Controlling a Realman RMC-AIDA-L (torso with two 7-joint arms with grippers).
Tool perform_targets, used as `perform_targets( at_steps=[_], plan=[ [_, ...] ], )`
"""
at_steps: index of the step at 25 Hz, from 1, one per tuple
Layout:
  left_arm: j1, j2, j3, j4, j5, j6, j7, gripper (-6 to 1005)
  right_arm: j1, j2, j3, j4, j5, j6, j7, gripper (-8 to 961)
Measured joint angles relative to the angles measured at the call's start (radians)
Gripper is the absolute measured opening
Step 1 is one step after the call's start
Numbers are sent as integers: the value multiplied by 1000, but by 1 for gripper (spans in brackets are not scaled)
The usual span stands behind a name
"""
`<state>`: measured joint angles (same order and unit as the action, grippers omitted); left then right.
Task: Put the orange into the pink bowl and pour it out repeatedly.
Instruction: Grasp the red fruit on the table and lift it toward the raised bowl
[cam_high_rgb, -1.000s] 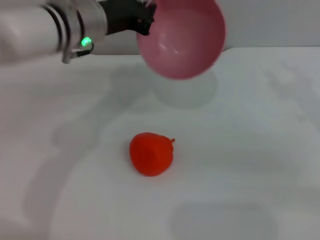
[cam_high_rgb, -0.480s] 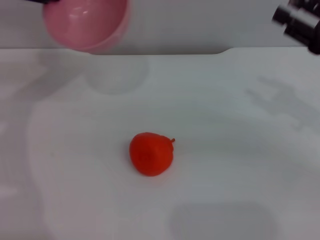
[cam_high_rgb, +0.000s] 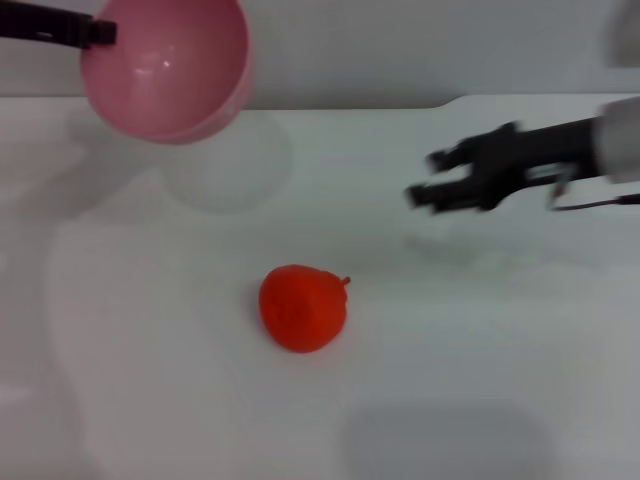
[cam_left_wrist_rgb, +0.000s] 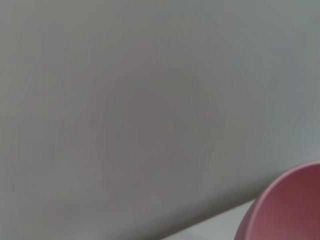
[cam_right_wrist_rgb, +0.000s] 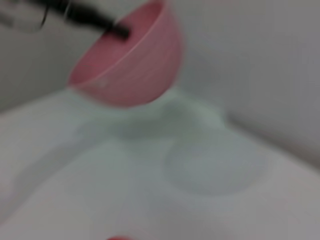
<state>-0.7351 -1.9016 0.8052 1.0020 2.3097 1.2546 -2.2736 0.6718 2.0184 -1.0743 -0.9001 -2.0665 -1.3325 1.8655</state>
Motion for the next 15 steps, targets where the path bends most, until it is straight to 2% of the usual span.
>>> perform_targets(
  at_steps=[2,4,5,7,9,15],
  plan=[
    [0,-6,10,0,0,0,-1,43,69,31,-17,12,-87,-23,22,604],
    [1,-13,16,0,0,0,-1,43,132,49,-53,36,-148,-38,50,604],
    [1,-13,16,0,0,0,-1,43,159,52,-77,54,-160,-40,60,604],
    [2,-30,27,-5,0,2,0,43,197,55,-125,91,-164,-42,69,604],
    [2,-32,27,-6,0,2,0,43,223,57,-166,120,-161,-39,71,604],
    [6,-48,38,-9,-1,2,2,43,251,61,-231,152,-128,-28,73,604]
  ],
)
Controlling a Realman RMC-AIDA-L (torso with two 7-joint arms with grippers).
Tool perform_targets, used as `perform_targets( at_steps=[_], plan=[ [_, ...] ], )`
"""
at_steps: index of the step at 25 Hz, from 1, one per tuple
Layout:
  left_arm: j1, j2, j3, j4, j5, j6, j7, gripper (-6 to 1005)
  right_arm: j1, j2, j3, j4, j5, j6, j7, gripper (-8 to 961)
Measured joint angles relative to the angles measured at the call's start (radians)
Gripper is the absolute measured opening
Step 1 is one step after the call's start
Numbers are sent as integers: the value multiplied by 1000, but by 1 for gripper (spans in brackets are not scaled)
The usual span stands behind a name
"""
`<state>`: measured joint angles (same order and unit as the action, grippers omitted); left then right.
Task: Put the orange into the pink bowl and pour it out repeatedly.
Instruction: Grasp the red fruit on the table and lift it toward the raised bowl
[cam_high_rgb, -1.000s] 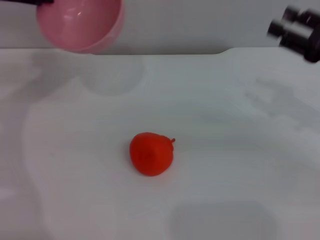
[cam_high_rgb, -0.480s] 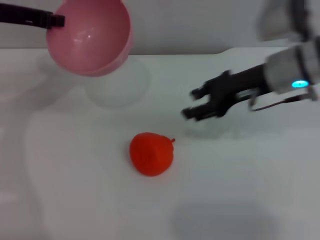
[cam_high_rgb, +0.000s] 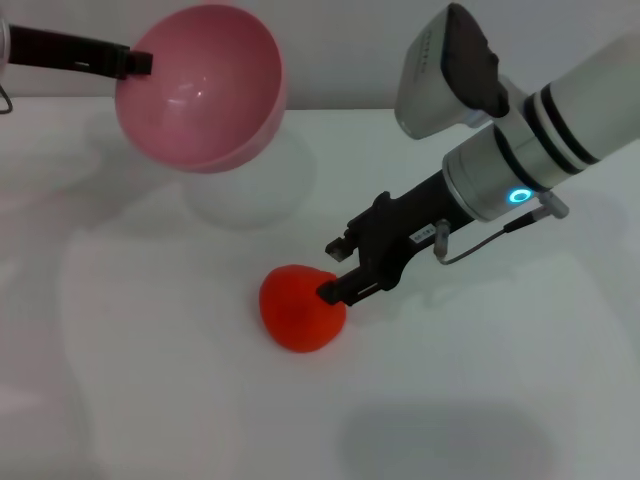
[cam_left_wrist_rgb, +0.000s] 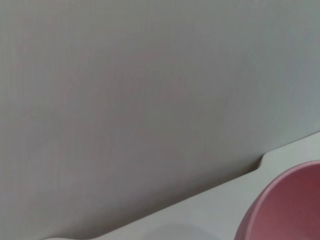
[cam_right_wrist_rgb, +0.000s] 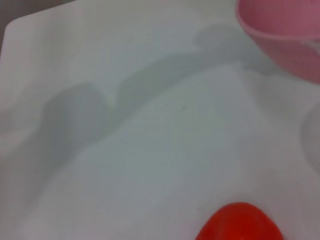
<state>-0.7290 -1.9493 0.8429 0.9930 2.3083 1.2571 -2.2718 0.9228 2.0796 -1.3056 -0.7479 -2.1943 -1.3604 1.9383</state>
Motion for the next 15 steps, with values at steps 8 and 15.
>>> perform_targets(
  at_steps=[8,15],
  plan=[
    [-2,-26,19,7,-2,1,0,43,0,2,-105,62,59,139,-4,604],
    [-9,-35,39,8,-4,-3,0,43,3,4,-207,124,186,241,-52,603]
  ],
)
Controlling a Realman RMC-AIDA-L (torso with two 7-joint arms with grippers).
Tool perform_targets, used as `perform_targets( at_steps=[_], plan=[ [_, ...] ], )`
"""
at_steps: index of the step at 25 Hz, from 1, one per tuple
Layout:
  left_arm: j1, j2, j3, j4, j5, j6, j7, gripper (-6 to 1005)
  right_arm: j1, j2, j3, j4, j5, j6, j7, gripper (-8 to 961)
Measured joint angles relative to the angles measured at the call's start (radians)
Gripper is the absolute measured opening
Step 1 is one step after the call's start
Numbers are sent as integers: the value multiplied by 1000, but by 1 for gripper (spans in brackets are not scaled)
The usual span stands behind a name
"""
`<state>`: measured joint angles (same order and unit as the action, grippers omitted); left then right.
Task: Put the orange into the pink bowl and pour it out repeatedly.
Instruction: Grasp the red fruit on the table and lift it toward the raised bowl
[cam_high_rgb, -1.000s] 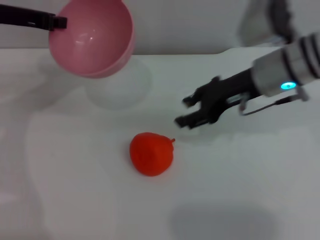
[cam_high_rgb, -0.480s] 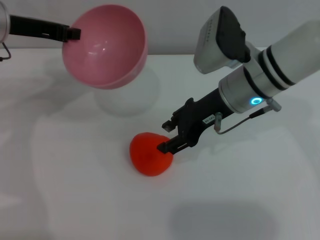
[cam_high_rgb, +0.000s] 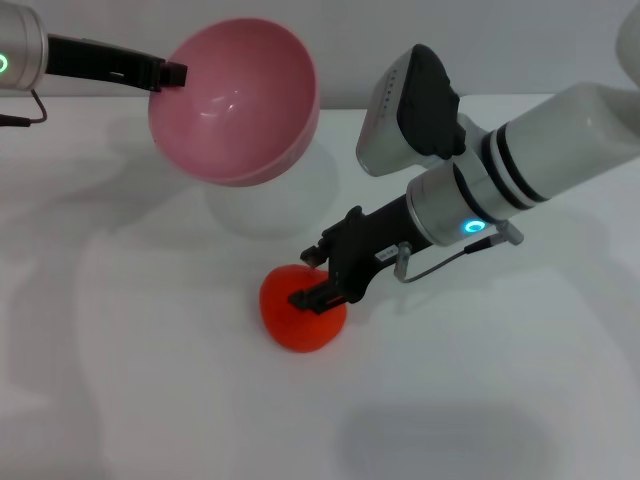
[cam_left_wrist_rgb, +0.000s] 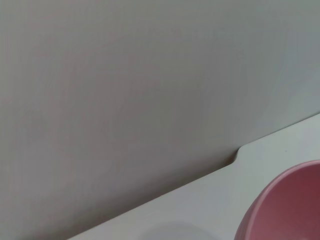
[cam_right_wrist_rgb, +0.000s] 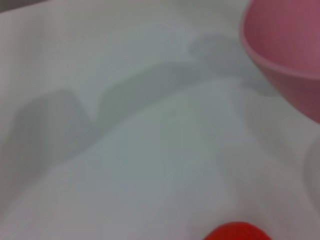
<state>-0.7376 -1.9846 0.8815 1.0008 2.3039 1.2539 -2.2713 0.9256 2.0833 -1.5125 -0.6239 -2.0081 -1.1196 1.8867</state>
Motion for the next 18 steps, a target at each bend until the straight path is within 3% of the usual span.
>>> perform_targets(
  at_steps=[10,16,18],
  plan=[
    [-2,0,0,3,0,-5,0,43,0,2,-21,67,44,50,-8,603],
    [-2,-1,1,3,1,-5,10,43,-7,0,-21,74,44,80,-4,444],
    [-2,-1,1,3,1,-5,11,43,-8,0,-21,73,44,84,-4,346]
  ],
)
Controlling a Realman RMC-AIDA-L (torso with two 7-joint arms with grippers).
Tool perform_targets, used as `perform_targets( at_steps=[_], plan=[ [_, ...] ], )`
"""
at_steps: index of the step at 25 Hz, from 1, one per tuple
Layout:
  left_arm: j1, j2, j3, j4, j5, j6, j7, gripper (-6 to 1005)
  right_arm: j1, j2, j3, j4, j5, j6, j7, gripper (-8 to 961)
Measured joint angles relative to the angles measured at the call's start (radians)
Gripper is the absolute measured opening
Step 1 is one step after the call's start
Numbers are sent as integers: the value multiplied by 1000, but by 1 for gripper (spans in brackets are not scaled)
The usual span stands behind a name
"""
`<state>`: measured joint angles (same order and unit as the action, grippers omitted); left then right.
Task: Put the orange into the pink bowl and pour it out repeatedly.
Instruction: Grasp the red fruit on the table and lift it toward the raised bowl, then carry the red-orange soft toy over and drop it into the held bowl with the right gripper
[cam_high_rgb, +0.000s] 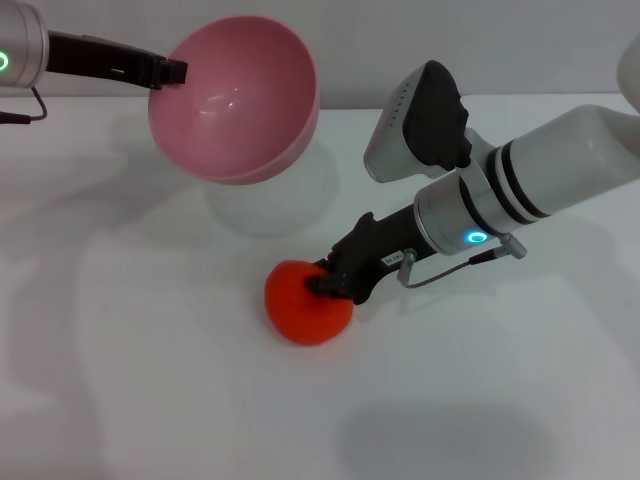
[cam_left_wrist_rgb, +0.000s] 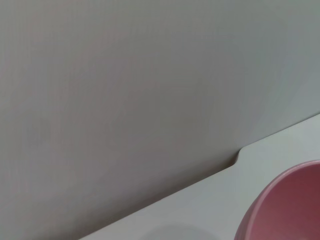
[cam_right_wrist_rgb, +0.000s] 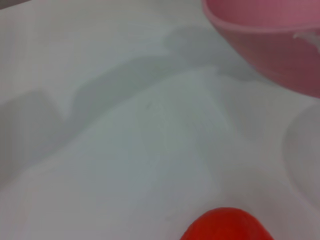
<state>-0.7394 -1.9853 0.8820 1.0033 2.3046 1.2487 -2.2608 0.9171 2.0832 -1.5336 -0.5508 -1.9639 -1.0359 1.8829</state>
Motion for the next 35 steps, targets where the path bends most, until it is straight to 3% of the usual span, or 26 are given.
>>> perform_targets(
  at_steps=[3,10,17,22,26,29,35],
  plan=[
    [0,0,0,0,0,0,1,43,-5,0,0,-7,0,3,0,199],
    [5,1,0,-4,3,0,1,43,-56,-1,0,-106,11,-56,0,80],
    [9,7,0,-9,5,-3,1,43,-230,-15,19,-516,55,-359,45,49],
    [9,9,4,-14,6,-9,1,43,-340,-11,97,-825,61,-564,51,48],
    [11,-2,34,-15,6,-7,1,43,-378,-8,182,-951,106,-634,37,48],
    [17,-24,81,-9,6,1,1,43,-401,-8,256,-1003,168,-642,-13,56],
    [18,-61,169,-5,4,7,1,43,-415,-7,338,-991,251,-550,-104,79]
  ],
)
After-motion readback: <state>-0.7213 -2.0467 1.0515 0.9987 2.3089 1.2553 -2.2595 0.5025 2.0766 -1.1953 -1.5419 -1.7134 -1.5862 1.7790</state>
